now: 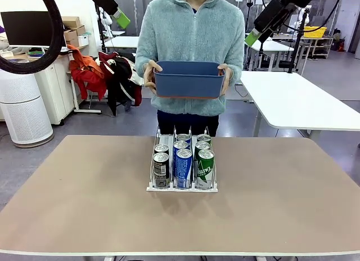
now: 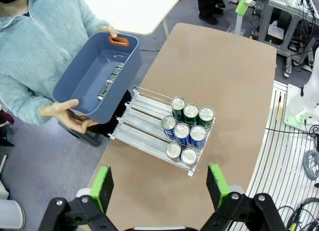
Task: Fill the beverage cans into the dispenser.
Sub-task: Pick up the Pepsi coke handed by the human.
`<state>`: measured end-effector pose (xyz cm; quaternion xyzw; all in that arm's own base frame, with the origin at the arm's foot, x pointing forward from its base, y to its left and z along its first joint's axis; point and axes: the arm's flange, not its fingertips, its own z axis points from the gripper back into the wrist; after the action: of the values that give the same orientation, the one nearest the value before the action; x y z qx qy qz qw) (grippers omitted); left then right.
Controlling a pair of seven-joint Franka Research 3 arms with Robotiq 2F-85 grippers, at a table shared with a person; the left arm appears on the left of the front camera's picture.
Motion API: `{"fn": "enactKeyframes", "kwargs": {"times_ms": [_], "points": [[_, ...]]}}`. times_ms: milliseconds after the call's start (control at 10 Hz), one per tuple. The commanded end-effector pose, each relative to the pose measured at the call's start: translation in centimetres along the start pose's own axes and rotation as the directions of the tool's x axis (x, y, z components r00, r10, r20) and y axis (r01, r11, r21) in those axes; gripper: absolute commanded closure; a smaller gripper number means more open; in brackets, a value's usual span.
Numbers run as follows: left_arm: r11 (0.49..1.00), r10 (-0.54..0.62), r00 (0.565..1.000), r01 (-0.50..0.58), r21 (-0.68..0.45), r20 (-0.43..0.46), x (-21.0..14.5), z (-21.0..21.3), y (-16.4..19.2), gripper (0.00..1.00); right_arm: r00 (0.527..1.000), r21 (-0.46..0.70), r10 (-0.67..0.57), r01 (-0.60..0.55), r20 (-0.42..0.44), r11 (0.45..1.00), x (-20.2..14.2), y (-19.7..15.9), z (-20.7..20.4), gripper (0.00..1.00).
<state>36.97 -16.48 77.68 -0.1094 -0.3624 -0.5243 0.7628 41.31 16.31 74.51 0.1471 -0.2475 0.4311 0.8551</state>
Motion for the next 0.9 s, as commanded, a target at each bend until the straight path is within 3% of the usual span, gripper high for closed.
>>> {"fn": "enactKeyframes", "kwargs": {"times_ms": [0, 300, 800], "points": [[1.0, -0.003, 1.0, 0.003, -0.011, 0.022, -0.2, -0.1, 0.1, 0.0, 1.0, 0.015, -0.006, 0.006, -0.026, 1.0, -0.1, -0.5, -1.6, 0.0], [1.0, -0.003, 1.0, 0.003, -0.011, 0.022, -0.2, -0.1, 0.1, 0.0, 1.0, 0.011, -0.005, 0.005, -0.017, 1.0, 0.1, -0.4, -1.2, 0.0], [1.0, -0.003, 1.0, 0.003, -0.011, 0.022, -0.2, -0.1, 0.1, 0.0, 0.988, -0.112, -0.003, 0.02, 0.154, 0.993, -1.4, -1.6, 6.2, 0.0]]}}
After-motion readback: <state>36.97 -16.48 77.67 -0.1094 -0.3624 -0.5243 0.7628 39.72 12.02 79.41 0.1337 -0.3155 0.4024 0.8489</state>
